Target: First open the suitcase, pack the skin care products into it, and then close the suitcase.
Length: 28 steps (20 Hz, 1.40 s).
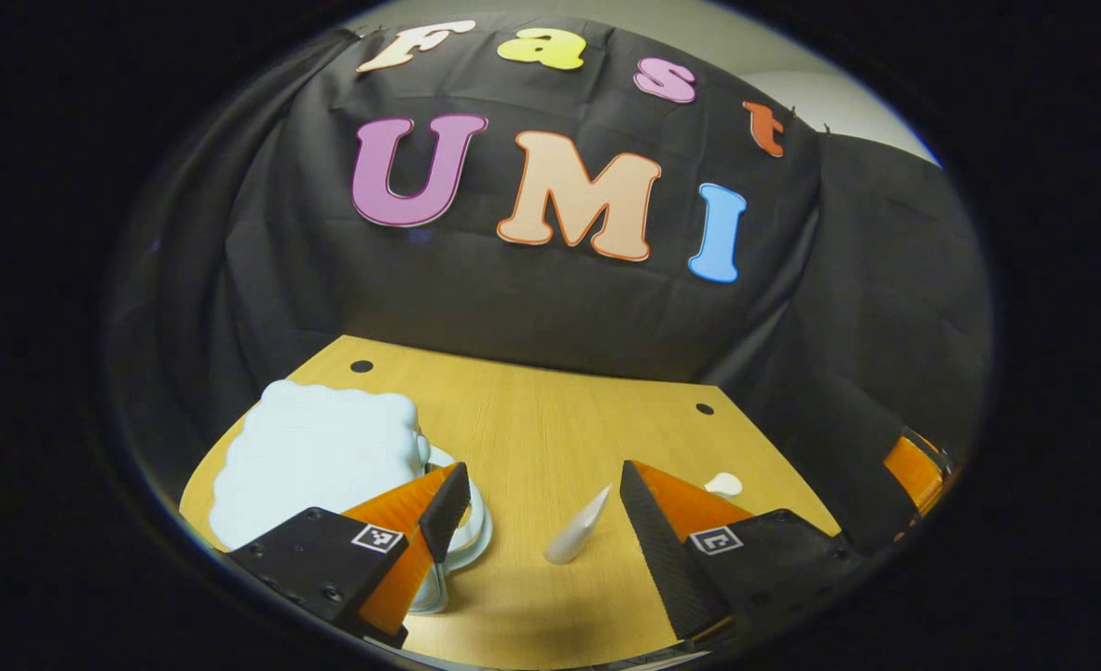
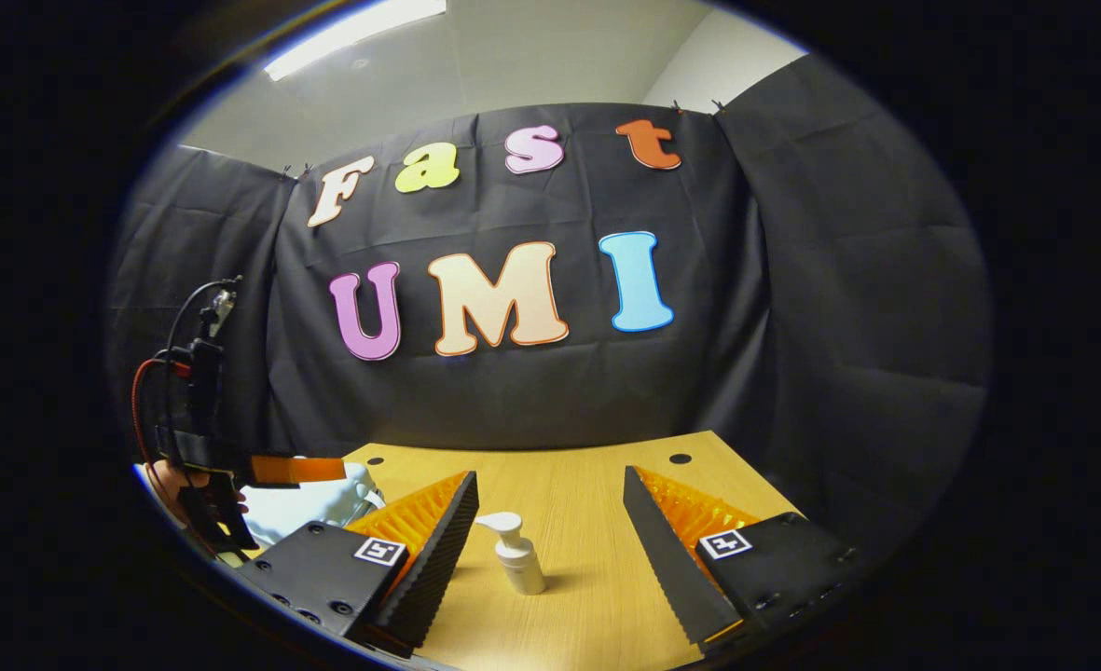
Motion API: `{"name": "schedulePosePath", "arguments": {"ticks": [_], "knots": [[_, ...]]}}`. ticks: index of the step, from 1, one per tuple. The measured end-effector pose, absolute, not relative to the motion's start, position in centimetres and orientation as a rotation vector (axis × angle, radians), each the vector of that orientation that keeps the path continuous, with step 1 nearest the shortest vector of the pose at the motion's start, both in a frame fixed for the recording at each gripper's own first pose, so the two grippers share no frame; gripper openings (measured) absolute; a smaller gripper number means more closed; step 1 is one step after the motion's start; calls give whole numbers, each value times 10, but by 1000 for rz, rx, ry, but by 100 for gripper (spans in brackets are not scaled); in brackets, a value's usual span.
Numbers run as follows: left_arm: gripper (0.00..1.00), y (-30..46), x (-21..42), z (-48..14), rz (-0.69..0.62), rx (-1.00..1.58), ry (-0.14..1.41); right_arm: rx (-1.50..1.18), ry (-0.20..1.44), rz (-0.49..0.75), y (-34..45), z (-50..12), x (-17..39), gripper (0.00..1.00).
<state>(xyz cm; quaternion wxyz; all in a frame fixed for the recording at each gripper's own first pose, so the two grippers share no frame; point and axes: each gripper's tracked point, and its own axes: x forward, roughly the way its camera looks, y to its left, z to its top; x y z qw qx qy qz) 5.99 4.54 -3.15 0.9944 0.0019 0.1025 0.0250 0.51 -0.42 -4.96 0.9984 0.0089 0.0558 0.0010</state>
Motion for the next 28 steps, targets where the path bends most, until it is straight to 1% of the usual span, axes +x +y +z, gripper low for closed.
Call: {"name": "schedulePosePath", "arguments": {"ticks": [3,7,8,9,11,17,20,22,23,24,26,27,28], "knots": [[95,59,81,-47,69,5,272,14,130,-4,-7,-55,6,98],[95,76,107,-72,88,-18,412,15,151,-13,-12,-62,7,98],[99,81,111,-80,94,-30,446,14,158,-13,-12,-64,8,98],[95,83,117,-87,96,-49,480,13,163,-15,-13,-65,7,98],[95,86,125,-98,88,-81,527,11,169,-18,-14,-68,5,98],[94,109,134,-133,163,-141,722,18,157,-25,-18,-67,0,98],[89,107,135,-151,187,-186,827,28,165,-31,-21,-72,-2,98],[87,112,136,-157,207,-156,873,37,168,-33,-22,-73,-5,98],[83,112,136,-159,214,-145,890,39,165,-35,-24,-73,-6,96],[82,113,138,-161,219,-134,906,40,162,-37,-25,-73,-7,98],[79,118,138,-168,237,-110,944,44,163,-43,-27,-74,-10,98],[73,120,139,-171,244,-98,961,47,164,-46,-28,-74,-10,98],[70,121,141,-172,246,-88,971,52,163,-48,-30,-74,-11,98]]}}
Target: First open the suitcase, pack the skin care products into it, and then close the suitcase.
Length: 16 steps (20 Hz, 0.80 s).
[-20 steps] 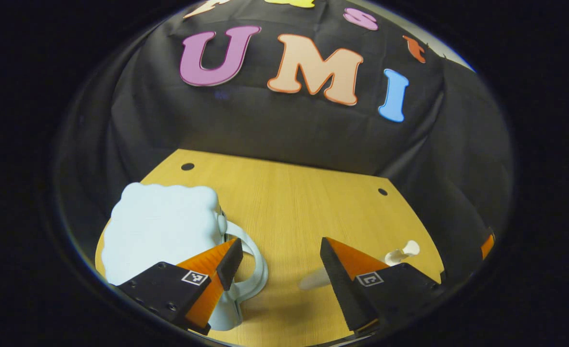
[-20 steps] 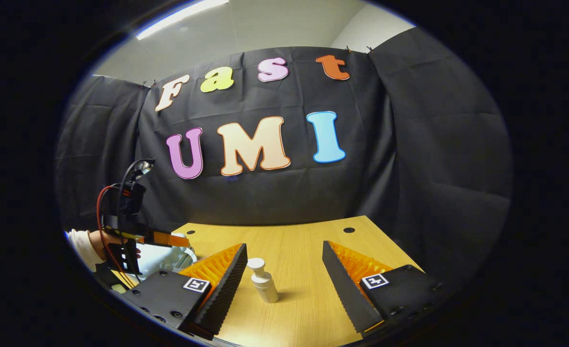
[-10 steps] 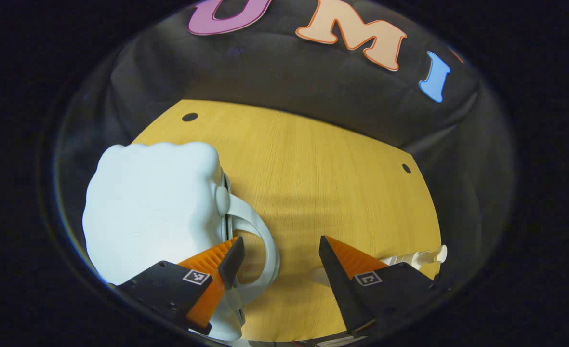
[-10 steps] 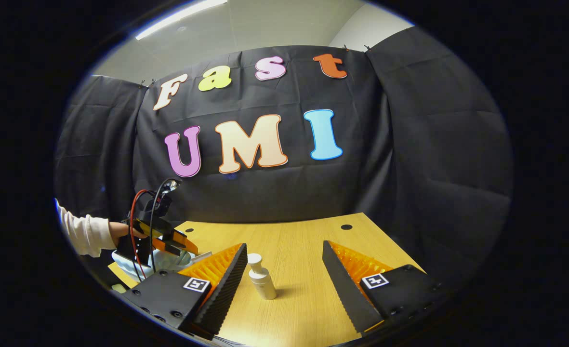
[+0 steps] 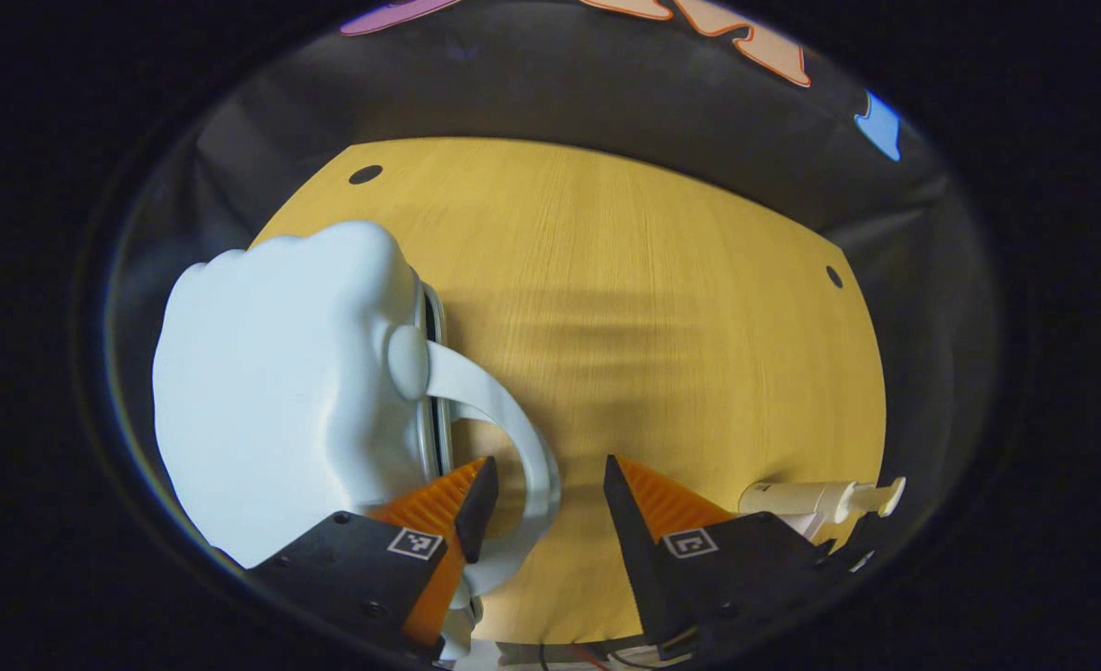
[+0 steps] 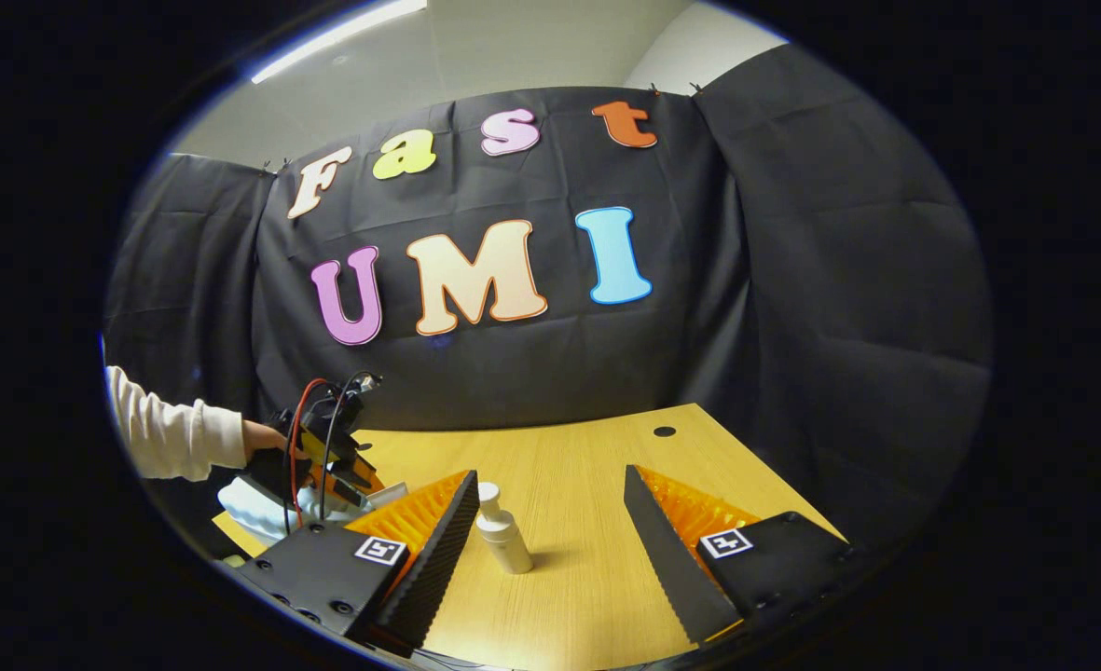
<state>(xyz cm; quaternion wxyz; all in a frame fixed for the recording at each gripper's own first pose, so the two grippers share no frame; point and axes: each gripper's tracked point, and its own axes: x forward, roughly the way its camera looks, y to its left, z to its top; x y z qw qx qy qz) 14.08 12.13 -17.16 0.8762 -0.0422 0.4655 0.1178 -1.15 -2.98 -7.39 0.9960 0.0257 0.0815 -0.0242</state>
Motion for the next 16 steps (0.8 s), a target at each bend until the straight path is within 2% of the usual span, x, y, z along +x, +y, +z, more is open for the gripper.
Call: {"name": "schedulePosePath", "arguments": {"ticks": [6,7,10,11,13,16], "knots": [[59,118,145,-188,231,-67,1049,64,158,-71,-39,-73,-16,96],[58,120,145,-190,232,-57,1056,64,156,-75,-40,-72,-17,98],[44,124,147,-192,233,-35,1078,66,160,-87,-45,-74,-19,98],[31,127,146,-194,237,-30,1085,68,161,-88,-46,-74,-19,98],[19,129,144,-197,243,-33,1105,65,161,-89,-47,-73,-19,96],[12,130,144,-200,242,-66,1118,59,165,-86,-46,-74,-18,98]]}}
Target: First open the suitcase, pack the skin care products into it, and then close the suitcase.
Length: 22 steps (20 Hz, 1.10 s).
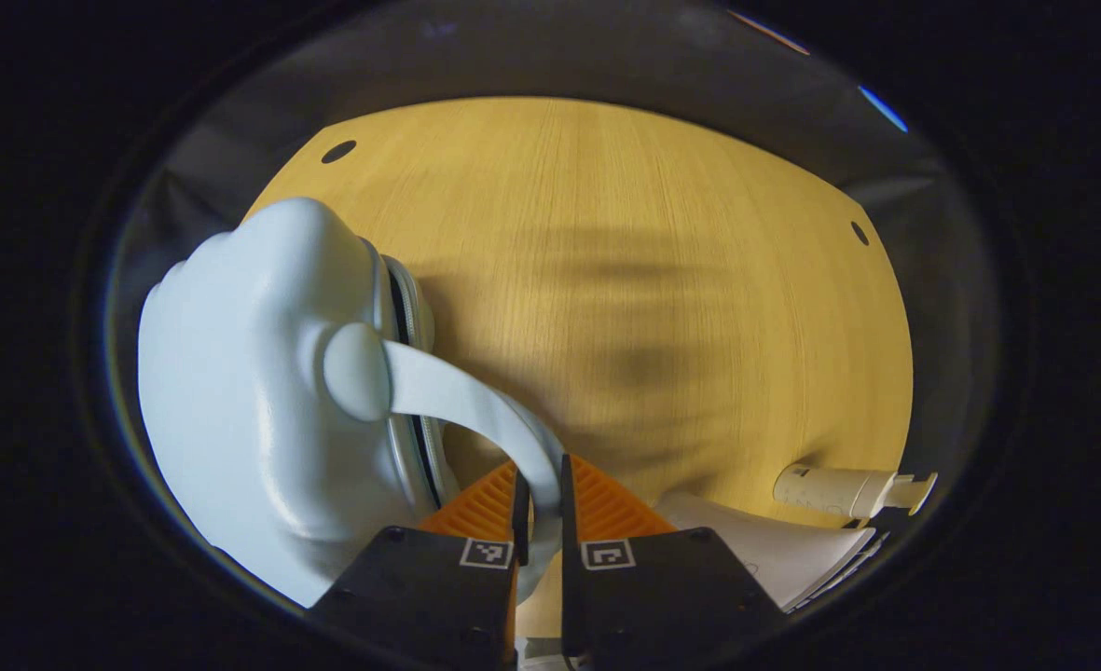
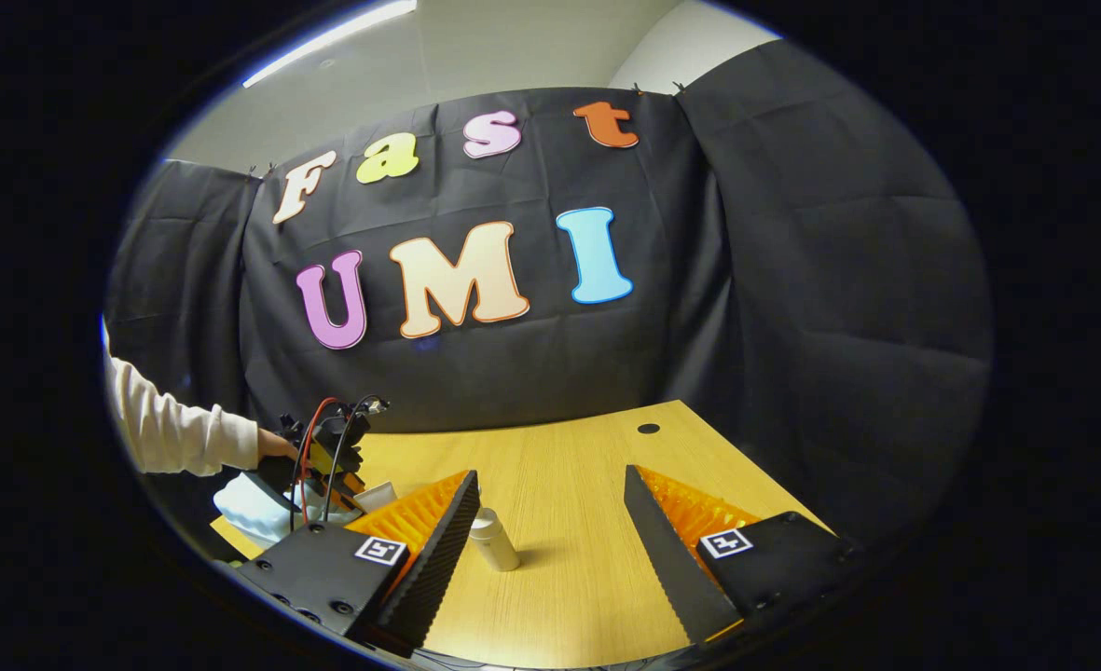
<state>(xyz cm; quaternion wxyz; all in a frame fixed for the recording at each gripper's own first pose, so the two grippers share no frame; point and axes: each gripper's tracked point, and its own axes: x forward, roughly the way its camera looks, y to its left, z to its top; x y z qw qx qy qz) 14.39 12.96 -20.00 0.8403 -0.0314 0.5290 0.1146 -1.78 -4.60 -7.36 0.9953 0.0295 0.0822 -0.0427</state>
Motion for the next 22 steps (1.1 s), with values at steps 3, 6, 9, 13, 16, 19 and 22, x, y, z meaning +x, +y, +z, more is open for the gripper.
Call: {"name": "schedulePosePath", "arguments": {"ticks": [3,6,9,13,16,19,22], "knots": [[3,128,144,-197,236,-112,1113,53,167,-79,-44,-74,-17,98],[0,126,144,-191,231,-141,1093,41,172,-72,-42,-75,-17,98],[0,120,145,-178,217,-158,1055,38,168,-67,-40,-74,-16,98],[0,112,148,-147,168,-232,987,41,169,-47,-32,-74,-14,98],[0,113,137,-105,137,-265,918,38,165,-24,-23,-73,-12,98],[0,126,123,-54,123,-292,835,36,161,1,-11,-72,-9,98],[0,160,102,-1,140,-316,751,30,154,28,2,-69,-5,98]]}}
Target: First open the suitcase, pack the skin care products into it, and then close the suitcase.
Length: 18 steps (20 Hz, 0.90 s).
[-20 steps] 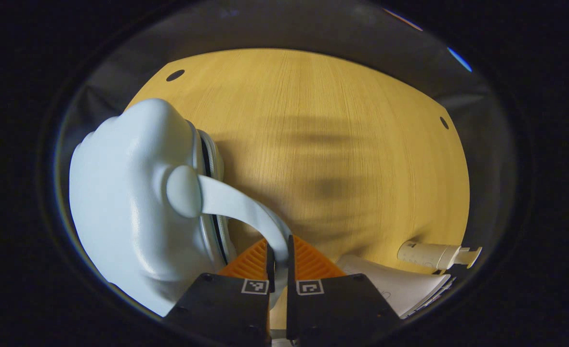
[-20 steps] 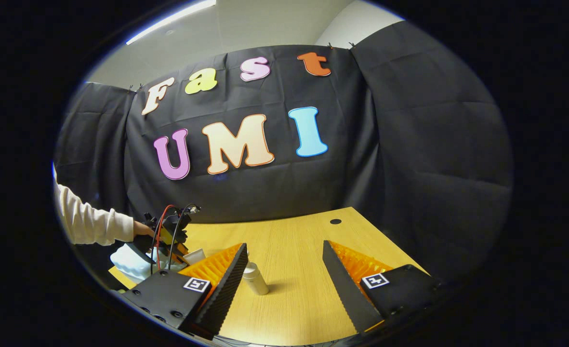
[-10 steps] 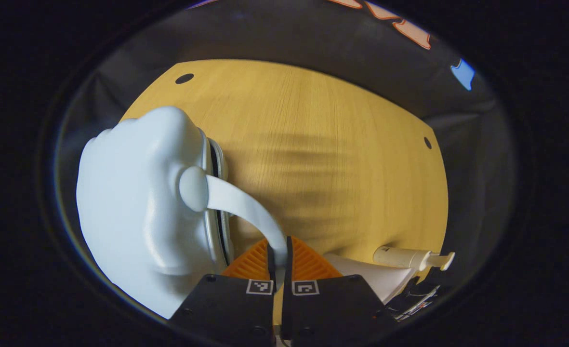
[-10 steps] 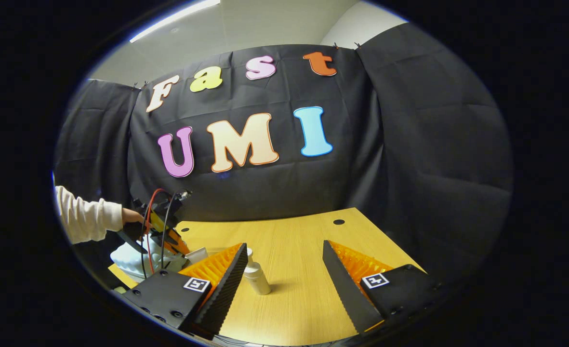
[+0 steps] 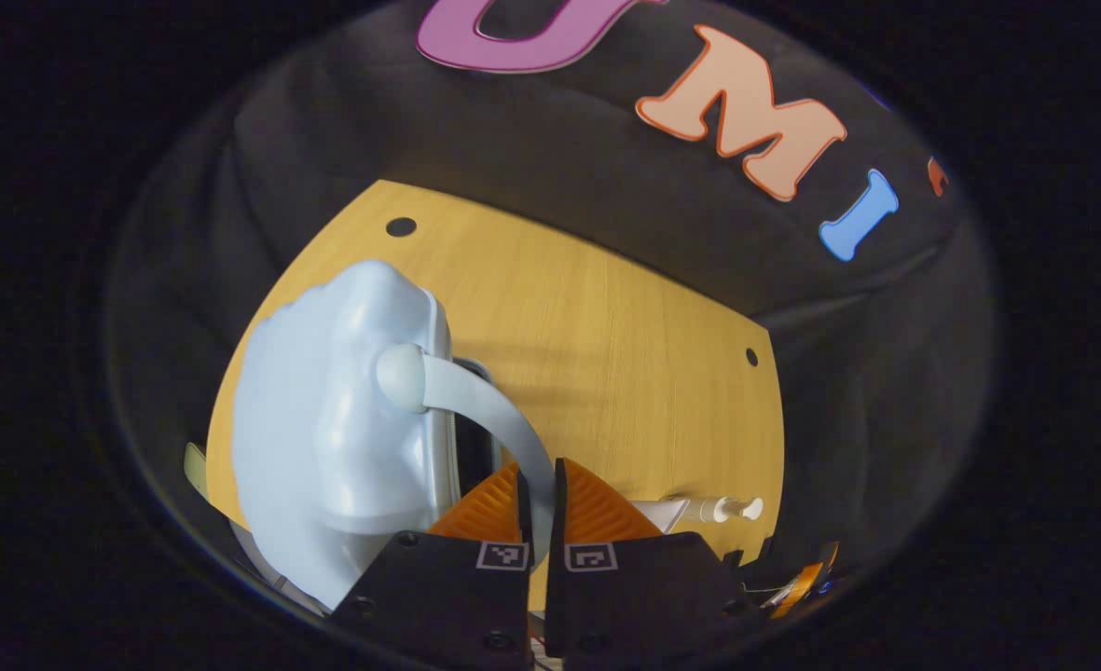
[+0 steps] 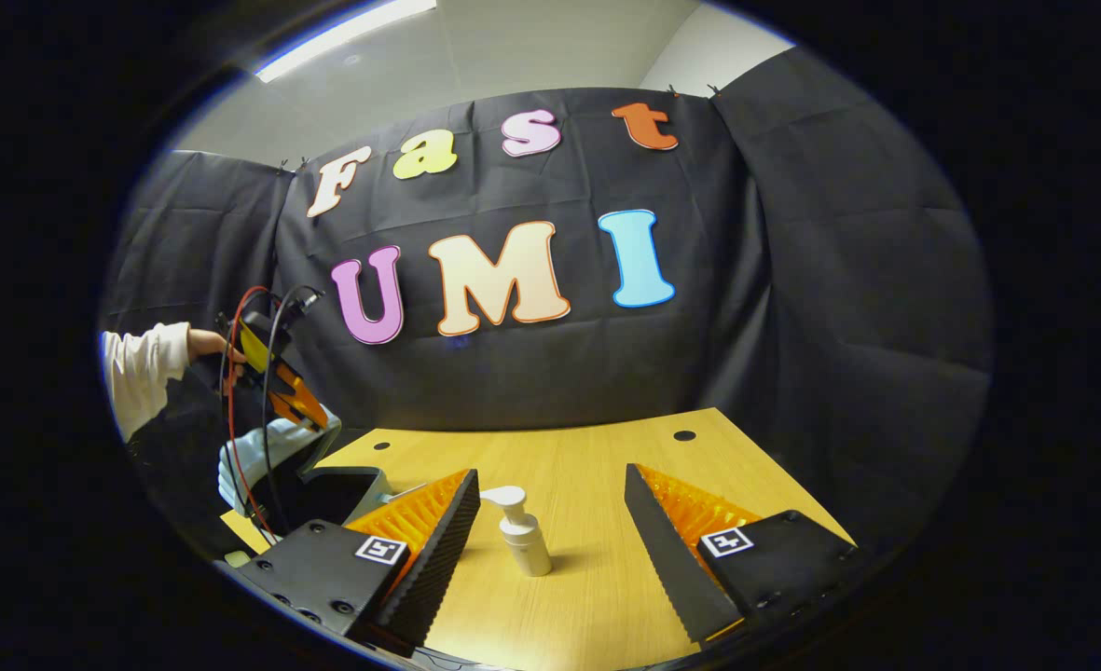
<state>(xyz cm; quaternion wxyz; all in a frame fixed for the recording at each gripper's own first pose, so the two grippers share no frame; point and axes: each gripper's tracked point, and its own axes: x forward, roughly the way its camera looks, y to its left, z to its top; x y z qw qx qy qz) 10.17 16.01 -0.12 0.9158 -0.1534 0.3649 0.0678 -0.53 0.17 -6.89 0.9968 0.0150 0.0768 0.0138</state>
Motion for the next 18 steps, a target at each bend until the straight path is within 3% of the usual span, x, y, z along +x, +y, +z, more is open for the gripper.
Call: {"name": "schedulePosePath", "arguments": {"ticks": [4,8,9,18], "knots": [[3,219,66,48,199,-333,676,19,138,51,18,-63,1,98],[0,293,24,75,288,-300,639,13,114,73,39,-55,5,98],[3,308,14,74,307,-298,646,4,111,77,43,-54,6,98],[0,394,-35,54,331,-260,658,-25,100,101,93,-52,14,98]]}}
